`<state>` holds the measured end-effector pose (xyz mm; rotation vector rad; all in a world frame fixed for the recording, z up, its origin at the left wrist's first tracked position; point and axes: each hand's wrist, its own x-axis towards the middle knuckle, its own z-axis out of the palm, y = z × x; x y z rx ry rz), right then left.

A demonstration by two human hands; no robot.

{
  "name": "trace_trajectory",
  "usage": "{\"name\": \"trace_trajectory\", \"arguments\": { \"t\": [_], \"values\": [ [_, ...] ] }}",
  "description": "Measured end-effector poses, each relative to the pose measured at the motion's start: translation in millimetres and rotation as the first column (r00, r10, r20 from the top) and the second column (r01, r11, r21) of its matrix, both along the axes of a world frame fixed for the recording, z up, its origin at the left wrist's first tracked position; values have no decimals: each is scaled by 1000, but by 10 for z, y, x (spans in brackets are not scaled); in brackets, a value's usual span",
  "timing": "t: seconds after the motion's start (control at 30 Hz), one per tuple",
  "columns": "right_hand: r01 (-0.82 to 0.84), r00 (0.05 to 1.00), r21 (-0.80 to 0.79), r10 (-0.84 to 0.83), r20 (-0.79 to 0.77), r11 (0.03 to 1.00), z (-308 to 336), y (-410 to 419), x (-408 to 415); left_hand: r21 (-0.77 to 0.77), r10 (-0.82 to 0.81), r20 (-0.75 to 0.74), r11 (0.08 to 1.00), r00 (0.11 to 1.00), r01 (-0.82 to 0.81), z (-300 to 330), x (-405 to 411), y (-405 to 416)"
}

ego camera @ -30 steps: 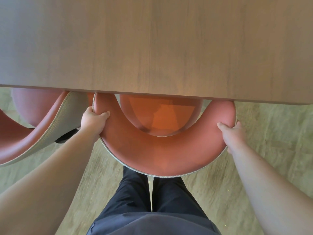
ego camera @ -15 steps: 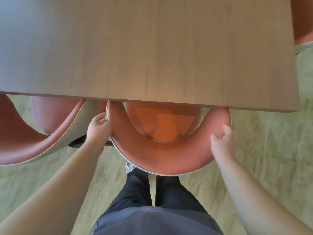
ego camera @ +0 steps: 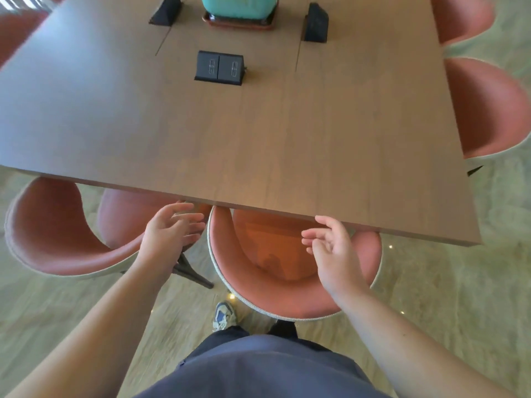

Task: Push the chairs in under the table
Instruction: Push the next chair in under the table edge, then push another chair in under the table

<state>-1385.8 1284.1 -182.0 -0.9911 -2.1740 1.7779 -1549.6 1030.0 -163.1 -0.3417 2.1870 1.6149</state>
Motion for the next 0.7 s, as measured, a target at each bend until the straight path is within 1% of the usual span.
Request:
{"name": "trace_trajectory", "arguments": {
  "t": [0.07, 0.23, 0.37, 0.43, 0.53, 0.7],
  "values": [
    [-7, 998, 10, 7, -59, 1000, 141, -27, 65, 25, -30, -56, 999, 998, 32, 142, 107, 40],
    [72, 990, 49, -65, -128, 996, 430, -46, 315, 64, -219, -157, 971, 963, 231, 341, 250, 211],
    [127, 977, 84, -111, -181, 988, 619, -265, 457, 113, -280, -219, 944, 935, 310, 444, 243, 99],
    [171, 965, 100, -146, -218, 980, 688, -495, 482, 144, -287, -236, 934, 928, 326, 498, 222, -96],
    [205, 951, 136, -164, -264, 969, 753, -994, 485, 147, -296, -273, 928, 915, 344, 595, 186, -550],
    [199, 947, 128, -157, -279, 972, 769, -2054, 315, 140, -273, -264, 938, 925, 317, 724, 54, -1690]
  ]
}}
